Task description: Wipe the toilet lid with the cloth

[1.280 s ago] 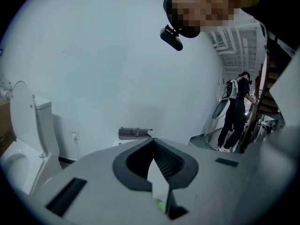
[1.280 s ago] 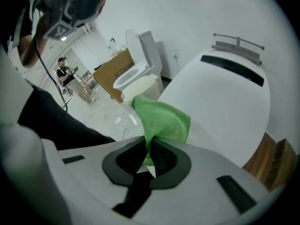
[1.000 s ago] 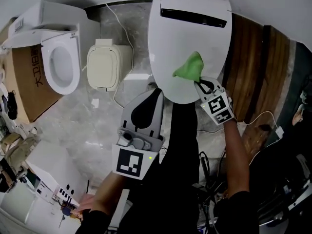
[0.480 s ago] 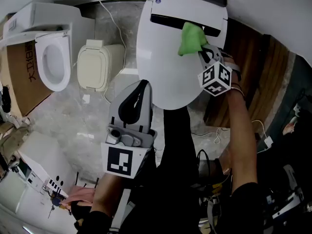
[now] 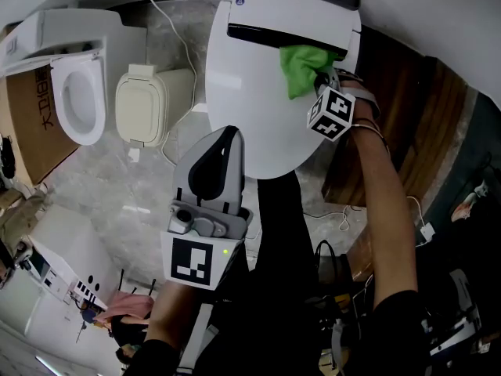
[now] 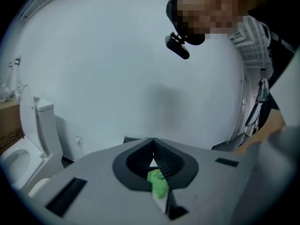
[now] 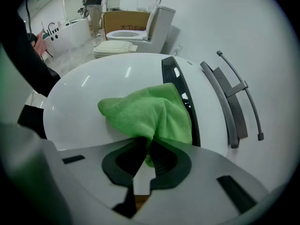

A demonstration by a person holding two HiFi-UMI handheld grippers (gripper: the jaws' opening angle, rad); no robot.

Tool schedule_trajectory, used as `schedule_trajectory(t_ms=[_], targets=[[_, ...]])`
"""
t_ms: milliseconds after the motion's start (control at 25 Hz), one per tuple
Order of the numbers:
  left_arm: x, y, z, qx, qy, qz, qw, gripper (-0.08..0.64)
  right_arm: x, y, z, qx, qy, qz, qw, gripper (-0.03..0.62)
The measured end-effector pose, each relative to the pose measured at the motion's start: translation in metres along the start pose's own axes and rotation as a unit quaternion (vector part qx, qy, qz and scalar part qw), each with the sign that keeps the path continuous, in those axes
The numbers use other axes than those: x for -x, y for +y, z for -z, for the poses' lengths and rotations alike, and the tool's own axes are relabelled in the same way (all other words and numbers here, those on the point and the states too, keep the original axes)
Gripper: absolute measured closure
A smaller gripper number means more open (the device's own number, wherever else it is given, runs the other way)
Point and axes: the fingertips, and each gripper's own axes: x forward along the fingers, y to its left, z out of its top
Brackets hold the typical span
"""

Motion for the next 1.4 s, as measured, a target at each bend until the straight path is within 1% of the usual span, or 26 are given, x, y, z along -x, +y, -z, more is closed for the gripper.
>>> schedule_trajectory(t_ms=[160, 440, 600, 920, 1400], targets=[[-0.001, -0.002, 0.003, -0.003, 0.004, 0.003, 1.0, 0.551, -0.002, 0.002, 0.001, -0.01, 0.003, -0.011, 1.0, 0.555], [0.009, 0.001, 0.002, -0.001, 0.007, 0.01, 0.9999, 0.551, -0.002, 0.011, 0.005, -0.022, 0.02, -0.012, 0.999, 0.555], [0.016, 0.005, 0.005, 0.0, 0.008, 0.017, 0.9998, 0.551, -0.001, 0.025, 0.007, -0.023, 0.032, -0.018, 0.999, 0.555], [0.036, 0.01, 0.011, 0.0, 0.007, 0.04, 0.9992, 0.551, 0.002, 0.07, 0.005, -0.039, 0.05, -0.026, 0.998, 0.555], [0.079, 0.027, 0.021, -0.008, 0.009, 0.073, 0.9973, 0.551, 0.006, 0.151, -0.008, -0.083, 0.067, -0.035, 0.994, 0.555]])
